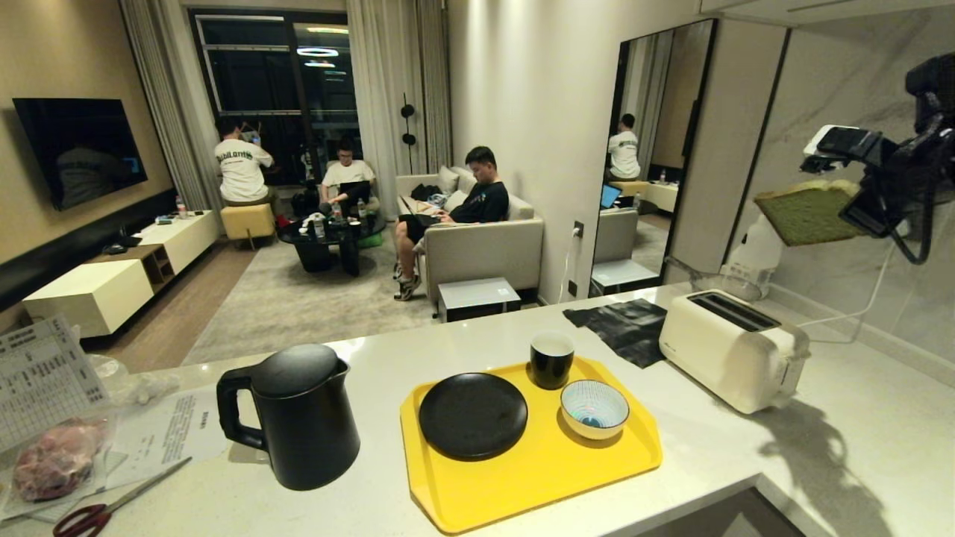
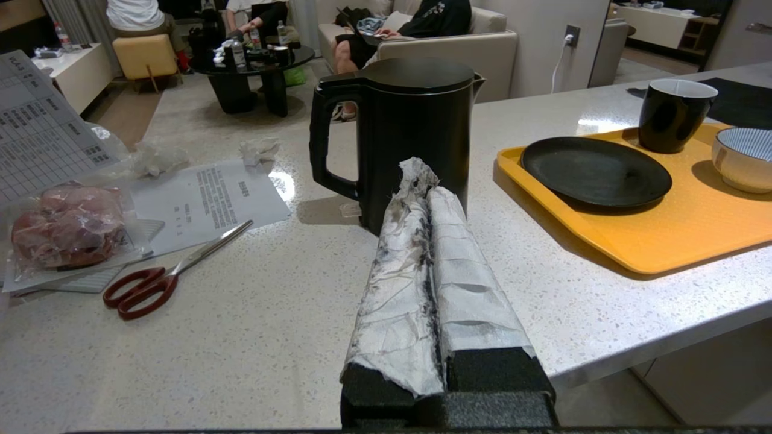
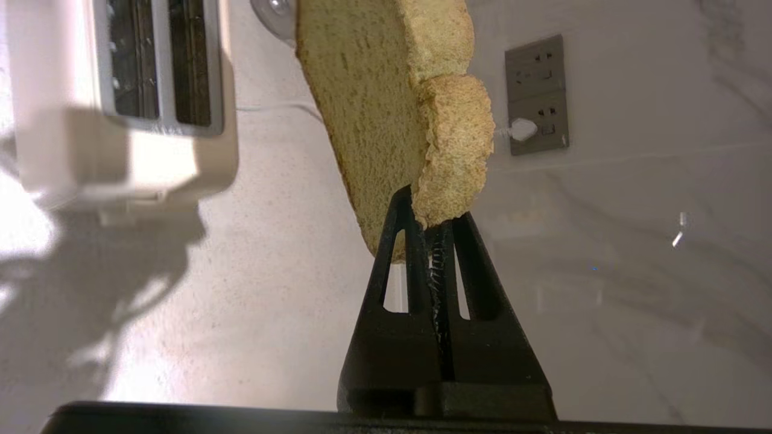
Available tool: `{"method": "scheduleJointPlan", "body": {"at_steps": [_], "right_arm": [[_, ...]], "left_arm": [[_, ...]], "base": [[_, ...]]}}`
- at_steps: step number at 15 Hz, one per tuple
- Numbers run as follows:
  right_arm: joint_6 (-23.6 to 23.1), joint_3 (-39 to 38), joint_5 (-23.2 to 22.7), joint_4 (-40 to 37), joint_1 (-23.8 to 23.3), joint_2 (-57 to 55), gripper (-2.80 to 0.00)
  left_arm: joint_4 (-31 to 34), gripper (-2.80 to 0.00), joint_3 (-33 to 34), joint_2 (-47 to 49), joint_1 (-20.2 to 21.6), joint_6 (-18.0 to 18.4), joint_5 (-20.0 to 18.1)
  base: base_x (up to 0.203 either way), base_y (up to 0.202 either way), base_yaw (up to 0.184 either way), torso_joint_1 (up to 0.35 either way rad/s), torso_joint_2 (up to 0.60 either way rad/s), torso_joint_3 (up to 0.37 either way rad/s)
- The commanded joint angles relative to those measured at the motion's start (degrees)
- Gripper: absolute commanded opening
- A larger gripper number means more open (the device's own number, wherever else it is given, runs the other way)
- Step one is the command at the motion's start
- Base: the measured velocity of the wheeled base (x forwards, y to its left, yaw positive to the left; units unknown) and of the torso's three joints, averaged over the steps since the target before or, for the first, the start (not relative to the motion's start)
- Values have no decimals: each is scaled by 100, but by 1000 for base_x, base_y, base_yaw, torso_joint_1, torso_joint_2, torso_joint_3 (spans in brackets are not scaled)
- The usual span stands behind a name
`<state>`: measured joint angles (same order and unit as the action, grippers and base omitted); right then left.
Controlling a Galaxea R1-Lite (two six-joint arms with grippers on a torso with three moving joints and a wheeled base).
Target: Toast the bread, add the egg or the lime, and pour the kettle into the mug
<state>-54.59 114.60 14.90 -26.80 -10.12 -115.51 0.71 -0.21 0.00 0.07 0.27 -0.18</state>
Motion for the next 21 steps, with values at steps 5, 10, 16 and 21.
{"method": "scheduleJointPlan", "body": {"at_steps": [5,10,16,21], "right_arm": [[36,-8,21,298,107,-464,-280],[235,-17,13,298,107,-407,-280],[247,-246,13,280,107,-67,-280],[256,-280,4,255,98,160,-280]], "left_arm": [[0,-280,3,-18,1,0,1],[0,-280,3,-18,1,0,1],[0,-280,-6,-18,1,15,1],[0,-280,3,-18,1,26,-17]], "base": [[0,0,0,0,0,0],[0,0,0,0,0,0],[0,0,0,0,0,0],[0,0,0,0,0,0]]}}
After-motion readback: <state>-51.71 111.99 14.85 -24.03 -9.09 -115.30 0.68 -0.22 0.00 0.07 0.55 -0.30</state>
